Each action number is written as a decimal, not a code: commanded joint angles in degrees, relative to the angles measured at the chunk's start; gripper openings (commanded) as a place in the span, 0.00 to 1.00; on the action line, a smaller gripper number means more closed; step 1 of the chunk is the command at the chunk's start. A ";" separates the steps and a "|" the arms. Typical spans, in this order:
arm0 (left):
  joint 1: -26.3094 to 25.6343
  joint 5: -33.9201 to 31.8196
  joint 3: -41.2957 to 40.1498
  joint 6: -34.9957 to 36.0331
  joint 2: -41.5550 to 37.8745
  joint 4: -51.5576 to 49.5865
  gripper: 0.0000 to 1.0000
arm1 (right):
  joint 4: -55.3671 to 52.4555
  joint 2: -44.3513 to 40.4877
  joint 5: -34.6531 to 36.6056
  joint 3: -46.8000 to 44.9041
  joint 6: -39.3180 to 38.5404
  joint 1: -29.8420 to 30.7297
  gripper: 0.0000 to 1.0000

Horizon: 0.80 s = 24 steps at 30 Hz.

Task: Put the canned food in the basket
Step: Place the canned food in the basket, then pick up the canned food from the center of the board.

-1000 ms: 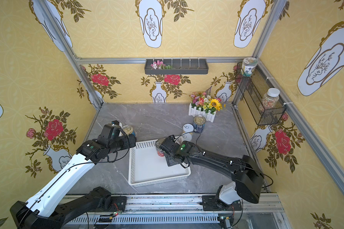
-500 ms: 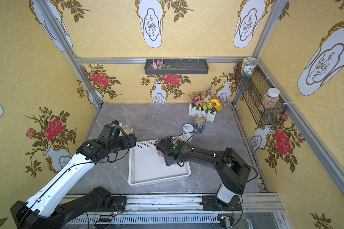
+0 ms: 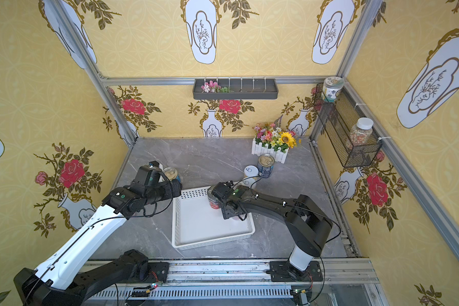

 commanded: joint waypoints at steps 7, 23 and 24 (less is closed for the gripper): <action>0.05 0.02 -0.16 0.02 0.20 0.39 1.00 | 0.09 -2.21 2.44 1.37 -0.60 0.23 0.94; 0.05 0.49 -0.24 0.24 -0.24 0.49 1.00 | -6.36 -15.26 6.11 8.86 0.30 2.49 0.97; 0.05 0.38 -0.27 0.30 -0.35 0.42 1.00 | -7.00 -16.16 7.45 9.53 0.30 2.37 0.97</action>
